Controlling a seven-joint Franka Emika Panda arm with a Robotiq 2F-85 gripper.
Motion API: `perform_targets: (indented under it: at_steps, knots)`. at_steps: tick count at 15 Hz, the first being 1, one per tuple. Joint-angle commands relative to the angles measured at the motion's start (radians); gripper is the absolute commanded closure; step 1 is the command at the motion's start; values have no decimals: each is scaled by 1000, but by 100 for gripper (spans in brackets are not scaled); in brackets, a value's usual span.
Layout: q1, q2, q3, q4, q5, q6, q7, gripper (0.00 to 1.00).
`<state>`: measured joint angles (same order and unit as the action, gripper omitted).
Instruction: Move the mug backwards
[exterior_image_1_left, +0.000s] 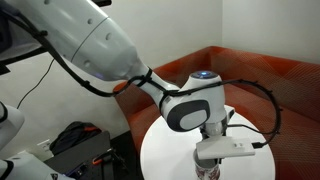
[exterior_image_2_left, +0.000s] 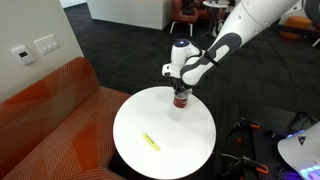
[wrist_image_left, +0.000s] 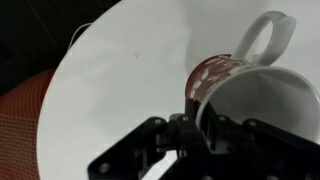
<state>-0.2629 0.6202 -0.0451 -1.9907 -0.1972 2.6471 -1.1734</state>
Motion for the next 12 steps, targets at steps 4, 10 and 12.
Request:
perform_targets:
  at_steps: [4, 10, 12]
  knots:
    - [-17, 51, 5, 139, -2, -82, -14, 97]
    - [-21, 122, 12, 261, 4, -94, -11, 97]
    - [-25, 147, 18, 302, 11, -107, -12, 97]
